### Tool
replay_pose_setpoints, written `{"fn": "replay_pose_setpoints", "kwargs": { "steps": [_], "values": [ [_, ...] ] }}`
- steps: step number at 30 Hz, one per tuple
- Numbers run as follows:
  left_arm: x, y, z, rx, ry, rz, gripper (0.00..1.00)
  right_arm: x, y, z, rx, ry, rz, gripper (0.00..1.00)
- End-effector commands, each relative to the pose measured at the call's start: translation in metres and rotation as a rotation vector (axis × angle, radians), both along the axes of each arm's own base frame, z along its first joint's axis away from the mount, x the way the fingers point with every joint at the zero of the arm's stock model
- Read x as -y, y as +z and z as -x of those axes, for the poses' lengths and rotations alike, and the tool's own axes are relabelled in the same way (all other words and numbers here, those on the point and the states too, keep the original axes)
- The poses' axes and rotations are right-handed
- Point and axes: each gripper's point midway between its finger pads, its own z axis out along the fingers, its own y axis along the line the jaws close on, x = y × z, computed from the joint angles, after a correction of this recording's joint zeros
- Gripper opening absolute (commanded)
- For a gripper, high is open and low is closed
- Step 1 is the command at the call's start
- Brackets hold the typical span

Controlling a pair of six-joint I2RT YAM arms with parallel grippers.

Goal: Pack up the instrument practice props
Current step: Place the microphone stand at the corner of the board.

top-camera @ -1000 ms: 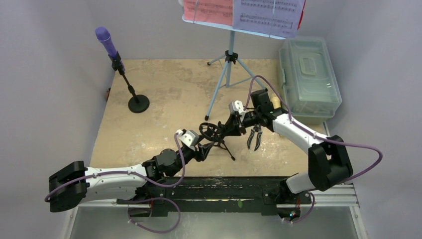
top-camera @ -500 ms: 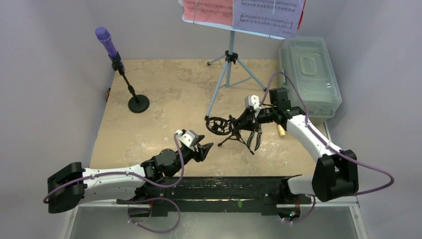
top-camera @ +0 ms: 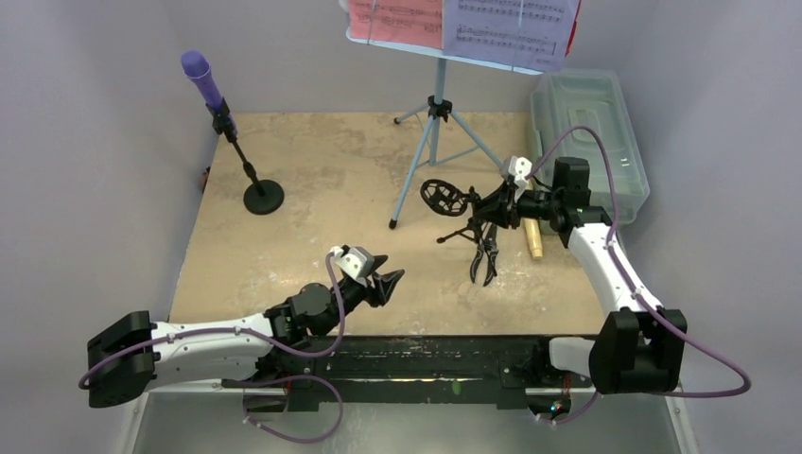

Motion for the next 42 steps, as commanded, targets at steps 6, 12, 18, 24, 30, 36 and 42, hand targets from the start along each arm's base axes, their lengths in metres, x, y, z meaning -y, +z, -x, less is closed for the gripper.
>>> {"fn": "replay_pose_setpoints", "kwargs": {
  "steps": [6,12,18,24,30,36,42],
  "values": [
    [-0.008,-0.002,-0.002,0.007,0.021,0.006,0.49,0.015,0.022,-0.026,0.115,-0.123,-0.002,0.0],
    [-0.011,-0.003,-0.001,0.005,0.024,0.01,0.49,0.027,0.025,-0.03,0.115,-0.162,-0.008,0.0],
    [-0.014,-0.004,0.0,0.003,0.027,0.012,0.49,0.03,0.029,-0.023,0.092,-0.147,-0.028,0.0],
    [-0.021,-0.001,0.001,0.009,0.036,0.013,0.49,0.041,0.023,0.008,0.075,-0.09,0.042,0.0],
    [-0.023,-0.002,0.001,0.012,0.04,0.01,0.5,0.062,0.023,0.035,0.052,-0.137,0.106,0.0],
    [-0.024,-0.001,0.002,0.015,0.038,0.013,0.5,0.095,0.014,0.054,0.022,-0.236,0.173,0.0],
    [-0.028,-0.003,0.002,0.014,0.044,0.012,0.5,0.141,0.013,0.063,-0.002,-0.38,0.239,0.0]
  ]
}}
